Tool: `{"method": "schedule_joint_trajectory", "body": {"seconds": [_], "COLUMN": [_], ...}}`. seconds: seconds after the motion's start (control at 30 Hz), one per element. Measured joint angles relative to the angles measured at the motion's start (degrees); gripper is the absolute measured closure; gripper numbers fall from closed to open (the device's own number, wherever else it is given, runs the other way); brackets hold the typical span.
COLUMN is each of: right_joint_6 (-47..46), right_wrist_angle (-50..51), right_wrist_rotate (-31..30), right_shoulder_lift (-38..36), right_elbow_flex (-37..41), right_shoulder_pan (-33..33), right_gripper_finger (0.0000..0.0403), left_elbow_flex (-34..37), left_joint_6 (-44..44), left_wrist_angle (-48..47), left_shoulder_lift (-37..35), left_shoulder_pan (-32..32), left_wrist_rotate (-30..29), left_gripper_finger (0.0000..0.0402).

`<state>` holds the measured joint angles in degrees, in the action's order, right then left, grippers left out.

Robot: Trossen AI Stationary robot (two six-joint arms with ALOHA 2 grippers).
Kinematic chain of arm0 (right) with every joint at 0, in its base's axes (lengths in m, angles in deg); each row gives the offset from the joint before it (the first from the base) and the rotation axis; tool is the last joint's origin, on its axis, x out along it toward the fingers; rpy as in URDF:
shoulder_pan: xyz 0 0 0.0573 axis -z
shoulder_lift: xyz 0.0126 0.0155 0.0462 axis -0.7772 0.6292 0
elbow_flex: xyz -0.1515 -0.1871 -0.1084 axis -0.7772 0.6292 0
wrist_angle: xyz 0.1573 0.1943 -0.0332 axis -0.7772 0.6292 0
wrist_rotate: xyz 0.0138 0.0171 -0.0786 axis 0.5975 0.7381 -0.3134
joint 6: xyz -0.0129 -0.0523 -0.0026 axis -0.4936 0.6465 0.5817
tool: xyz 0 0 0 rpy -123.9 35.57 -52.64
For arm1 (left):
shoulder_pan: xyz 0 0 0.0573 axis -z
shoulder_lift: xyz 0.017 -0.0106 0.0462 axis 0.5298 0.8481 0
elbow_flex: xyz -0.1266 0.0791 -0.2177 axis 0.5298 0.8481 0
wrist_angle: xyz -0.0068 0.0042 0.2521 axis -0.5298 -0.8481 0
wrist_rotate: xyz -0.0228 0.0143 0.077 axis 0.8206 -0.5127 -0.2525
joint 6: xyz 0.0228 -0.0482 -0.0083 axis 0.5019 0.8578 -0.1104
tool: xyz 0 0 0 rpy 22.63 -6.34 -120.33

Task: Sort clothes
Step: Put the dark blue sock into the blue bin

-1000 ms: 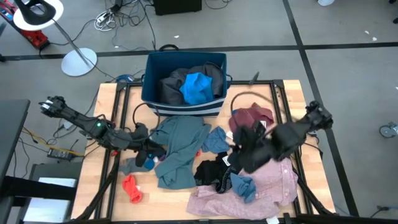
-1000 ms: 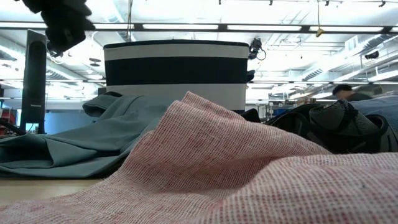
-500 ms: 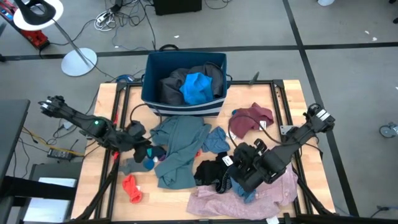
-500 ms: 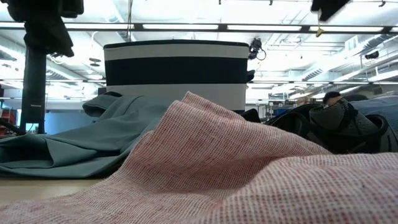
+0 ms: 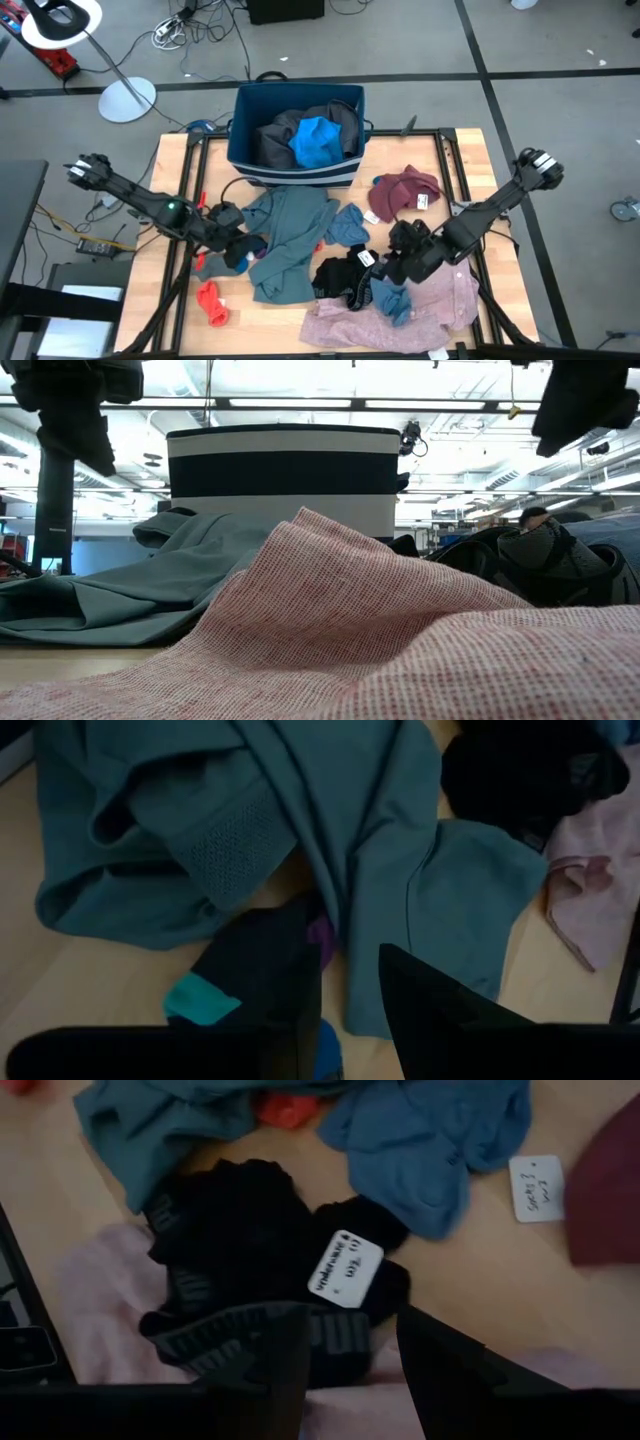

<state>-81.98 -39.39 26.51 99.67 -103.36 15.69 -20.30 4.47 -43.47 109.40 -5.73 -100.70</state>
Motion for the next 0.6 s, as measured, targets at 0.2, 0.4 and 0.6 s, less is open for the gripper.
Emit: {"method": "schedule_joint_trajectory", "body": {"seconds": [0.2,0.4,0.6], "right_joint_6": [0.52,0.76,0.36], "right_wrist_angle": [-1.51,-1.28,-1.65], "right_wrist_rotate": [0.2,-0.19,-0.1], "right_shoulder_lift": [-3.88,-4.88,-4.88], "right_elbow_flex": [3.73,4.11,4.11], "right_shoulder_pan": [0.62,0.64,0.62], "right_gripper_finger": [0.0251,0.0251,0.0251], "left_elbow_flex": [0.0,0.02,0.02], "left_joint_6": [0.15,0.57,0.6], "left_wrist_angle": [-0.18,1.56,2.63], "left_shoulder_lift": [3.53,7.59,8.2], "left_shoulder_pan": [0.0,0.0,-0.02], "left_wrist_rotate": [-0.07,0.45,0.87], "left_gripper_finger": [0.0294,0.0294,0.0294]}}
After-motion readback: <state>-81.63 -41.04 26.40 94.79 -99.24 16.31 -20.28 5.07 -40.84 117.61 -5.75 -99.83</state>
